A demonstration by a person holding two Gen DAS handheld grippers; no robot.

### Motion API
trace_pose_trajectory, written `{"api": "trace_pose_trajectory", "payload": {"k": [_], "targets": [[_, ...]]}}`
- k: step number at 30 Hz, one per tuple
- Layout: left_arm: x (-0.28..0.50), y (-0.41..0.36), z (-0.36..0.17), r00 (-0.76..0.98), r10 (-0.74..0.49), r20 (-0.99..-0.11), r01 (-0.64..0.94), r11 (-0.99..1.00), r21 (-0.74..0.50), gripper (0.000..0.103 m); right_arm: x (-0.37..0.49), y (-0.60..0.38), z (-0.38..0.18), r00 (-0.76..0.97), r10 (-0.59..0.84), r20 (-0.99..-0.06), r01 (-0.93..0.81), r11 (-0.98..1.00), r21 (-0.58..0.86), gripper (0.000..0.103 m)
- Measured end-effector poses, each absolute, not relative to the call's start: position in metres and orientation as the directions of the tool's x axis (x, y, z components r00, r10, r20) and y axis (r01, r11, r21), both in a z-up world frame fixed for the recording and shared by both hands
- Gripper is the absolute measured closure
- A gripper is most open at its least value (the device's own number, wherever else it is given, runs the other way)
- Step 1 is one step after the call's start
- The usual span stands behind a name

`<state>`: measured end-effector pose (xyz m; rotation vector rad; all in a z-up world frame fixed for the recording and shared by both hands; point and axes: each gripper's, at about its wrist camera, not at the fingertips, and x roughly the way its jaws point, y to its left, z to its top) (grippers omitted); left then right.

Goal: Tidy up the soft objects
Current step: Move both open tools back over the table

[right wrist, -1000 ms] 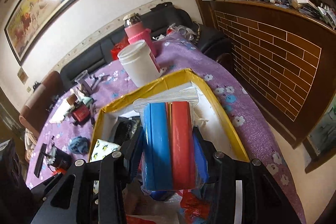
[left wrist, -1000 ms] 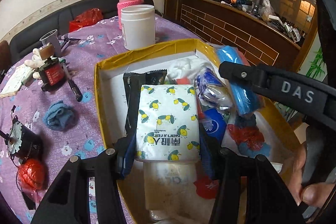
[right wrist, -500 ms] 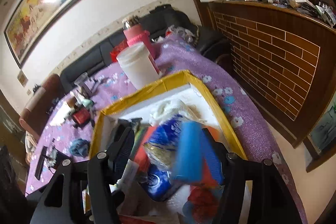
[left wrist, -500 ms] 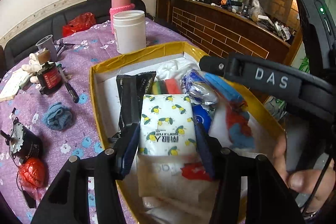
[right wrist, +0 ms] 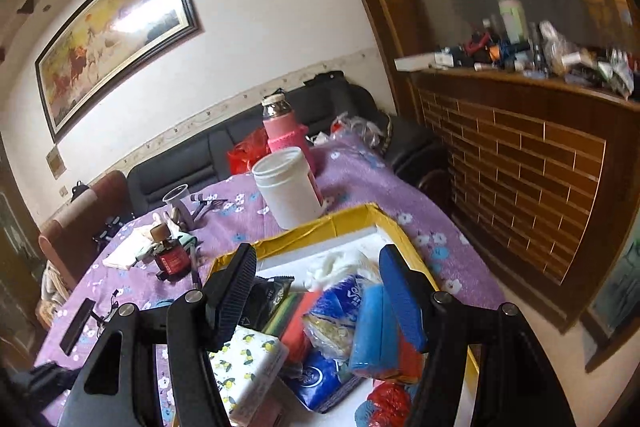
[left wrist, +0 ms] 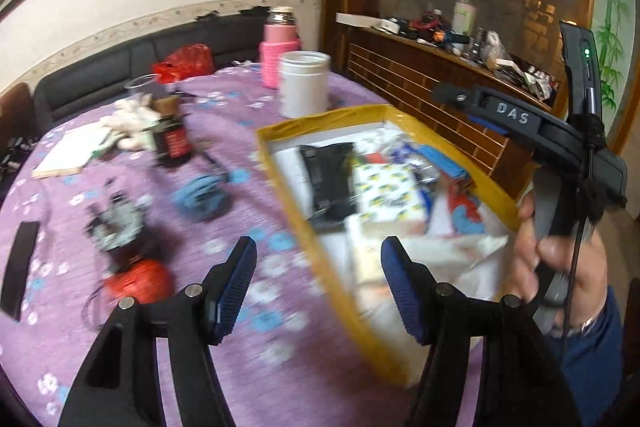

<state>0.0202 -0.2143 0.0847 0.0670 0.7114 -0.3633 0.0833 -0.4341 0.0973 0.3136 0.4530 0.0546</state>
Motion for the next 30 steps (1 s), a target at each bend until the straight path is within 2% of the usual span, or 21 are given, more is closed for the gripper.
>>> {"api": "trace_pose_trajectory", "payload": {"k": [3,8,14,17,18,21,30], "targets": [[0.009,-0.179,0.082,0.712,-0.281,-0.644,0.311,0.948,-0.07,0.039,0.081,-0.424,0.099,0.887,0.121,-0.445,0.018,0.955,0.296,0.035],[0.006,-0.11,0.079,0.74,-0.221,-0.636,0.204,0.974,-0.102,0.039,0.072,-0.373,0.106,0.83,0.231,-0.508,-0.102,0.958,0.269,0.035],[0.032,-0.032,0.074,0.784,-0.028,-0.62,-0.042,0.994,-0.098,0.039,0.07,-0.288,0.111,0.73,0.365,-0.578,-0.277,0.931,0.238,0.034],[0.043,-0.006,0.049,0.764,0.039,-0.644,-0.139,0.985,-0.106,0.039,0.078,-0.256,0.105,0.696,0.365,-0.618,-0.311,0.929,0.2,0.034],[0.049,-0.001,0.039,0.726,0.056,-0.685,-0.17,0.98,-0.099,0.039,0.085,-0.246,0.102,0.684,0.346,-0.643,-0.307,0.935,0.176,0.034],[0.057,0.006,0.028,0.68,-0.019,-0.733,-0.158,0.973,-0.171,0.039,0.108,-0.228,0.093,0.636,0.35,-0.688,-0.305,0.933,0.192,0.034],[0.052,0.003,0.027,0.686,0.008,-0.728,-0.169,0.975,-0.148,0.039,0.194,-0.197,0.049,0.527,0.318,-0.788,-0.212,0.947,0.24,0.035]]}}
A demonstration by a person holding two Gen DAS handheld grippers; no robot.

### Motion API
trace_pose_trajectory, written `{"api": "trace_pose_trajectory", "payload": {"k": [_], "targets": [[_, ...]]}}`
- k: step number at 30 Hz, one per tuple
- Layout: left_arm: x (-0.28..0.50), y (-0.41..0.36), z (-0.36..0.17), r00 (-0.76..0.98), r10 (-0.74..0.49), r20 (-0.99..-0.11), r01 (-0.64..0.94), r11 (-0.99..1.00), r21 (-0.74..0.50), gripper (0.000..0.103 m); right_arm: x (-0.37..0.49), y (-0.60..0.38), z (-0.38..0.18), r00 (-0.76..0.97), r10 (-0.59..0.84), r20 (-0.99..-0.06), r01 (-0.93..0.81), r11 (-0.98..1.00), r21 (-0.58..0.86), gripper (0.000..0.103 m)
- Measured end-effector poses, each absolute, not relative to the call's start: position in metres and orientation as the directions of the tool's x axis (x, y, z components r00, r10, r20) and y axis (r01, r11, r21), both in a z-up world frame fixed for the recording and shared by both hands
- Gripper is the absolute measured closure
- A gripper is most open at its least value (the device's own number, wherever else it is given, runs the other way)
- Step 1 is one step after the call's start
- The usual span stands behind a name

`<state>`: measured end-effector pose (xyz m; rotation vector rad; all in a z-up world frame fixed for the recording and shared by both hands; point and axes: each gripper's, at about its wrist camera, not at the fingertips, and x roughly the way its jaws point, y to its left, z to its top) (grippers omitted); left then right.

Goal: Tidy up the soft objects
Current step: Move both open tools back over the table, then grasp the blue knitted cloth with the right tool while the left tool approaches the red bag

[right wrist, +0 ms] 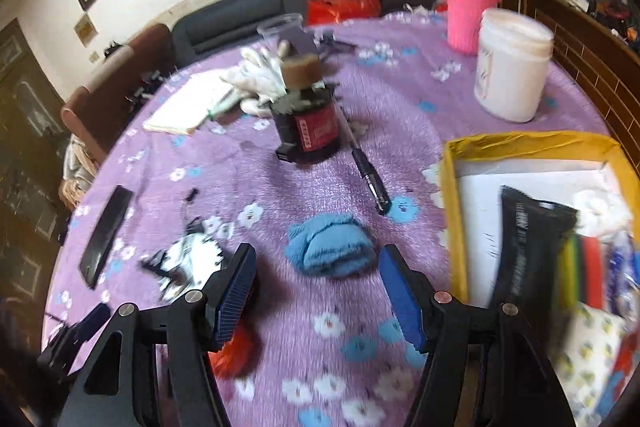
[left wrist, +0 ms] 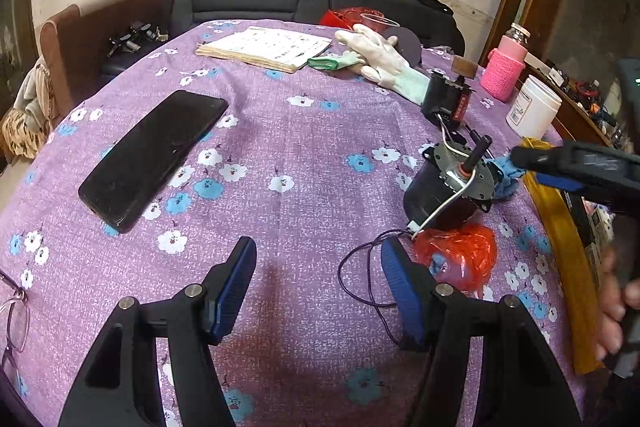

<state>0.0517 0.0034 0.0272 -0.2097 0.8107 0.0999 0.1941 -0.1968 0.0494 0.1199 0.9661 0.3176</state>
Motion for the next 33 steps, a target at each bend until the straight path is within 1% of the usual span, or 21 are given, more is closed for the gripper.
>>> {"api": "trace_pose_trajectory", "payload": {"k": [2,4,5,6,7,9,14,19,20,21,22,24,28,31,33], "targets": [[0.052,0.005,0.027,0.683,0.006,-0.731,-0.172,0.973,-0.153,0.039,0.204,-0.19,0.041,0.52,0.296,-0.801,-0.207,0.954,0.218,0.035],[0.052,0.005,0.027,0.682,0.008,-0.732,-0.172,0.974,-0.149,0.039,0.213,-0.185,0.029,0.518,0.229,-0.824,-0.177,0.971,0.159,0.037],[0.052,0.005,0.027,0.682,0.009,-0.731,-0.173,0.974,-0.148,0.039,0.216,-0.184,0.024,0.508,0.234,-0.829,-0.173,0.971,0.168,0.04],[0.052,0.005,0.027,0.682,0.009,-0.731,-0.172,0.974,-0.148,0.039,0.219,-0.183,0.019,0.49,0.264,-0.831,-0.186,0.963,0.196,0.05],[0.052,0.005,0.027,0.683,0.012,-0.731,-0.175,0.973,-0.148,0.039,0.22,-0.184,0.017,0.481,0.273,-0.833,-0.189,0.96,0.205,0.057],[0.051,0.007,0.027,0.683,0.013,-0.73,-0.182,0.971,-0.154,0.039,0.216,-0.187,0.017,0.492,0.29,-0.821,-0.181,0.956,0.23,0.062],[0.05,0.014,0.029,0.691,0.021,-0.723,-0.209,0.963,-0.172,0.039,0.19,-0.183,0.023,0.464,0.367,-0.807,-0.224,0.929,0.294,0.063],[0.048,0.023,0.03,0.694,0.031,-0.72,-0.237,0.953,-0.187,0.039,0.148,-0.168,0.017,0.431,0.395,-0.811,-0.284,0.913,0.293,0.064],[0.048,0.024,0.03,0.694,0.033,-0.72,-0.241,0.952,-0.189,0.039,0.134,-0.164,0.018,0.394,0.453,-0.8,-0.333,0.882,0.335,0.069],[0.048,0.024,0.03,0.693,0.033,-0.72,-0.244,0.951,-0.192,0.039,0.126,-0.162,0.018,0.355,0.503,-0.788,-0.363,0.851,0.38,0.078],[0.048,0.025,0.03,0.693,0.034,-0.72,-0.246,0.95,-0.192,0.039,0.113,-0.16,0.019,0.293,0.581,-0.76,-0.402,0.796,0.453,0.079],[0.048,0.025,0.031,0.696,0.038,-0.717,-0.248,0.95,-0.189,0.039,0.1,-0.16,0.024,0.265,0.639,-0.722,-0.442,0.746,0.498,0.079],[0.045,0.027,0.033,0.706,0.046,-0.707,-0.255,0.948,-0.193,0.039,0.099,-0.175,0.037,0.412,0.547,-0.729,-0.425,0.823,0.377,0.079],[0.042,0.031,0.034,0.708,0.04,-0.705,-0.258,0.944,-0.206,0.039,0.105,-0.189,0.042,0.448,0.554,-0.701,-0.391,0.827,0.404,0.079],[0.039,0.031,0.036,0.716,0.025,-0.698,-0.246,0.944,-0.219,0.039,0.109,-0.192,0.044,0.478,0.521,-0.707,-0.379,0.849,0.369,0.079]]}}
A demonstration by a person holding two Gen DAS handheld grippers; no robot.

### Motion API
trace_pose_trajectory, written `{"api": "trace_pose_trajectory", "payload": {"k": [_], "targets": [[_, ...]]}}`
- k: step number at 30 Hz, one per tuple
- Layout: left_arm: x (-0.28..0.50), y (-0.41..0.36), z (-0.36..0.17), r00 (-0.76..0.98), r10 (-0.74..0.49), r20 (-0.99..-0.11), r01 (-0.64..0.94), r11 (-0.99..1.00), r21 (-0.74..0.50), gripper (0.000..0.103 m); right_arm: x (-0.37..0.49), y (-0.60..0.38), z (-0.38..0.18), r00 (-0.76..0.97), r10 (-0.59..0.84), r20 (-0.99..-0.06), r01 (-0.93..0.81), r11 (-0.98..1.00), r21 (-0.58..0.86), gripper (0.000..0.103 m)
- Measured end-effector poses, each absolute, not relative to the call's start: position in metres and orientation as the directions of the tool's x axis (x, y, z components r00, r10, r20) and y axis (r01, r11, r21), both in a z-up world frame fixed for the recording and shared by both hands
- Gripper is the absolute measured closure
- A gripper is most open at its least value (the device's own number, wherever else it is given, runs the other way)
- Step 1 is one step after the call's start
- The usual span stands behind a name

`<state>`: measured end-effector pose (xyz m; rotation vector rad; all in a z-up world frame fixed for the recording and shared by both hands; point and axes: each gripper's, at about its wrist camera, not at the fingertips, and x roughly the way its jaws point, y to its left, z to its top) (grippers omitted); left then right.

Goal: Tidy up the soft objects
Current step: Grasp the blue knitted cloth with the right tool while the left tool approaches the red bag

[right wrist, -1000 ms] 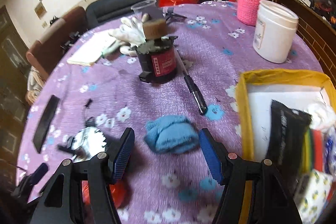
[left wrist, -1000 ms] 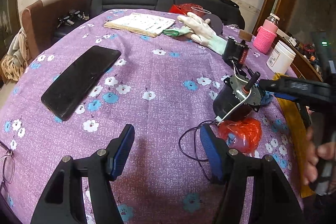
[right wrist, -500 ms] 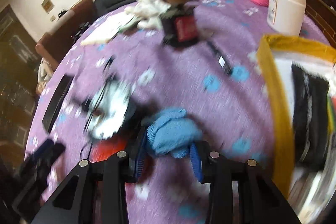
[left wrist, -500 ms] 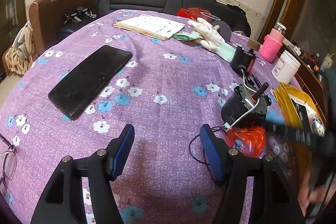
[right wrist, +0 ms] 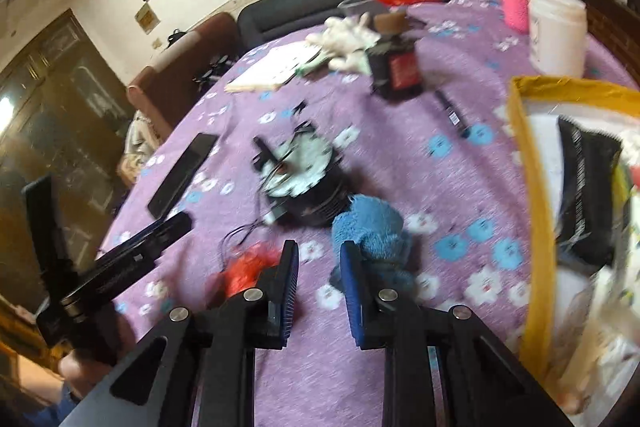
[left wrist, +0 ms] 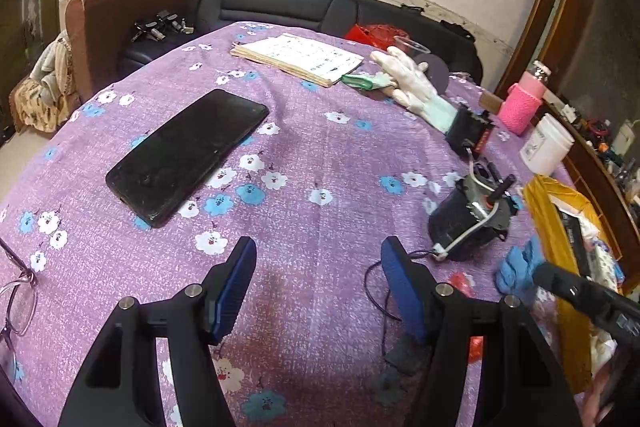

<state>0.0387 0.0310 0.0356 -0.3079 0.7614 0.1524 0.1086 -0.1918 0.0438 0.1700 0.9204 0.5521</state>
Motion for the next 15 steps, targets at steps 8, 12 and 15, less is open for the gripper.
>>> {"api": "trace_pose_trajectory", "payload": {"k": [8,12,15], "targets": [[0.037,0.021,0.039,0.729,0.022,-0.684,-0.213,0.957,-0.195,0.039,0.112,-0.198,0.051,0.618,0.371,-0.693,-0.31,0.925,0.219,0.042],[0.037,0.022,0.04,0.731,0.007,-0.682,-0.204,0.956,-0.209,0.039,0.113,-0.184,0.037,0.572,0.372,-0.731,-0.351,0.917,0.191,0.042],[0.036,0.019,0.04,0.731,-0.015,-0.682,-0.182,0.959,-0.217,0.039,0.113,-0.17,0.022,0.56,0.328,-0.761,-0.368,0.921,0.126,0.052]]}}
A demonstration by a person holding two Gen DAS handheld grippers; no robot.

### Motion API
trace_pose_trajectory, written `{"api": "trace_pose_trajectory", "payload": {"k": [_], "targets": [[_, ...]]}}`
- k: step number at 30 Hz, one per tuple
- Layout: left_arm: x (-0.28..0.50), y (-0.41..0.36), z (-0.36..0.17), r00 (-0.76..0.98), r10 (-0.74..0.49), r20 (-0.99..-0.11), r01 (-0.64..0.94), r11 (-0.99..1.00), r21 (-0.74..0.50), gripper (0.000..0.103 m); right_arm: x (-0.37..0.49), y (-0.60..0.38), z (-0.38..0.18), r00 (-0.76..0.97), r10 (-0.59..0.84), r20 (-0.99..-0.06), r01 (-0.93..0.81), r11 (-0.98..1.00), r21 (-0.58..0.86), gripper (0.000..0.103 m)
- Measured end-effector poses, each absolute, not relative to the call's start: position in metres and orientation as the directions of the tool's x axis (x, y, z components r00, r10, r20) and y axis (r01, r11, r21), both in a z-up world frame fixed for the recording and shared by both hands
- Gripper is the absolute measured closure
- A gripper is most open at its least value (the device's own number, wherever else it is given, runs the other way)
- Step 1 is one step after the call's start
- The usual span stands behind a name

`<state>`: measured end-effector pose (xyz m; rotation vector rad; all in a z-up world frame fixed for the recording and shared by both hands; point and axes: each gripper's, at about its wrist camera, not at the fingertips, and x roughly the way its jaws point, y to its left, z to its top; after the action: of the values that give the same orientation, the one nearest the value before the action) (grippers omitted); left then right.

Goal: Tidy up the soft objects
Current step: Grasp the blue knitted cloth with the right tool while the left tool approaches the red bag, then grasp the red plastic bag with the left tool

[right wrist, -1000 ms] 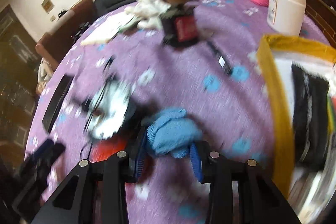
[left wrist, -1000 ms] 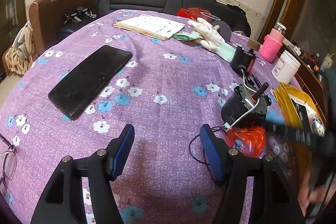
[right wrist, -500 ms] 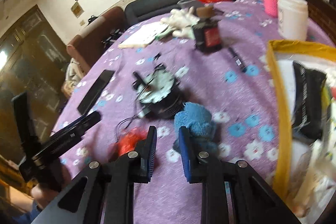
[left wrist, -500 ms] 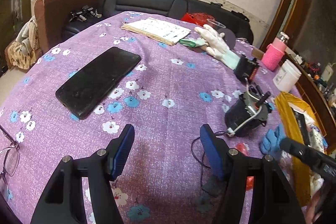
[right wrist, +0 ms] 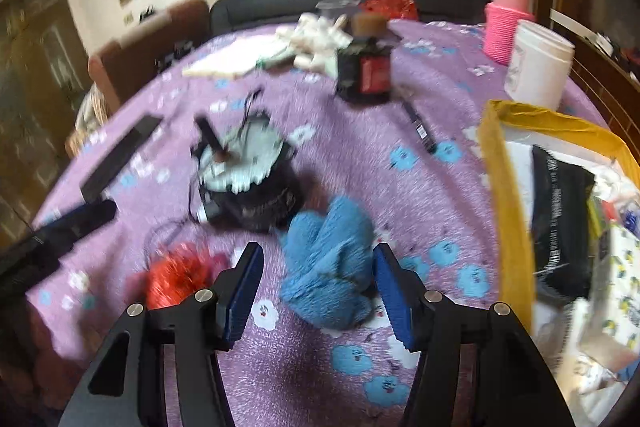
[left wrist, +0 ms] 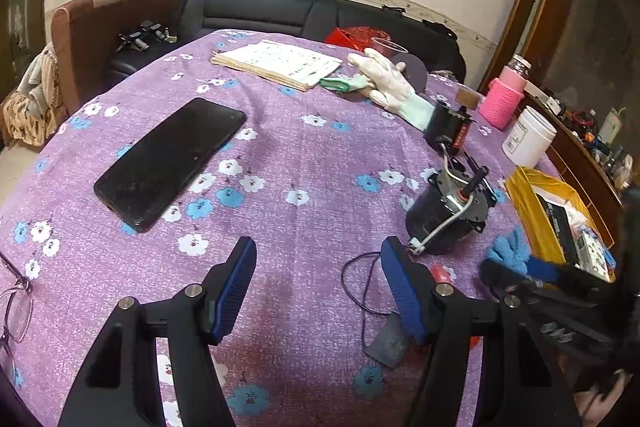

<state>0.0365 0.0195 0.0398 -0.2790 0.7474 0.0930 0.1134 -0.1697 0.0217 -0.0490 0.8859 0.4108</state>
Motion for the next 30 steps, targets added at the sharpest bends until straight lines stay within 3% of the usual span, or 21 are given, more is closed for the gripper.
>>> {"api": "trace_pose_trajectory", "payload": {"k": [1,10,20,21,23,30], "targets": [[0.036,0.018,0.04,0.732,-0.028,-0.681,-0.169,0.961,-0.22,0.039,0.114,-0.169,0.017,0.559,0.314,-0.767,-0.364,0.925,0.113,0.069],[0.032,-0.037,0.039,0.663,-0.267,-0.699,0.151,0.963,-0.224,0.039,0.104,-0.199,0.042,0.66,0.375,-0.651,-0.322,0.924,0.206,0.069],[0.044,-0.077,0.018,0.625,-0.167,-0.762,0.208,0.977,-0.043,0.034,0.103,-0.2,0.044,0.642,0.417,-0.643,-0.34,0.907,0.248,0.069],[0.045,-0.078,0.017,0.624,-0.161,-0.764,0.21,0.977,-0.035,0.036,0.103,-0.2,0.044,0.64,0.423,-0.641,-0.342,0.904,0.256,0.068],[0.048,-0.079,0.013,0.62,-0.136,-0.773,0.203,0.979,-0.01,0.048,0.101,-0.2,0.045,0.638,0.431,-0.638,-0.349,0.901,0.26,0.068],[0.043,-0.07,0.019,0.633,-0.186,-0.751,0.207,0.976,-0.067,0.057,0.098,-0.198,0.045,0.629,0.445,-0.637,-0.359,0.894,0.27,0.068]]}}
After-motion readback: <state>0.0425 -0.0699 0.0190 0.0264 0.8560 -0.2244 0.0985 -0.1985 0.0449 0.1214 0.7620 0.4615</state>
